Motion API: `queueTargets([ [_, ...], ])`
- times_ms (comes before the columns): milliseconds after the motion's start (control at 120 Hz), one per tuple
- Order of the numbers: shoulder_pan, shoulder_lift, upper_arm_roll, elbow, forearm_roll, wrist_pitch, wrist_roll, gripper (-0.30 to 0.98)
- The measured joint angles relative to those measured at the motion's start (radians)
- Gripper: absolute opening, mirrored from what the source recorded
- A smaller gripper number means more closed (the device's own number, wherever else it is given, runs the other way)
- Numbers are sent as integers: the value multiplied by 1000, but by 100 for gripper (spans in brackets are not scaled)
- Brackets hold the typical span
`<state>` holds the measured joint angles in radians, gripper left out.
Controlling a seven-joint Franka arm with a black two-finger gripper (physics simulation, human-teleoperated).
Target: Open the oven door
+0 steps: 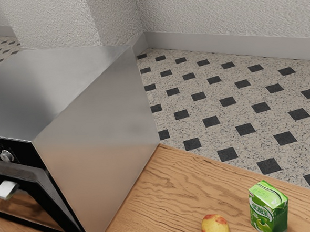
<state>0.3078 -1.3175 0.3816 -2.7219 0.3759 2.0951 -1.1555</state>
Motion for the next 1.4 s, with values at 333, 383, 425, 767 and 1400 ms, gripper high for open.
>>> queueTargets([
  [333, 172, -154, 61, -89, -3, -34, 27, 68],
  [383, 197, -158, 101, -96, -4, -40, 34, 68],
  [425, 235, -165, 142, -101, -3, -45, 43, 69],
  [767, 542, -225, 178, 47, -40, -170, 144, 68],
  [1400, -1089, 1257, -156, 1369, -237, -502, -592, 69],
])
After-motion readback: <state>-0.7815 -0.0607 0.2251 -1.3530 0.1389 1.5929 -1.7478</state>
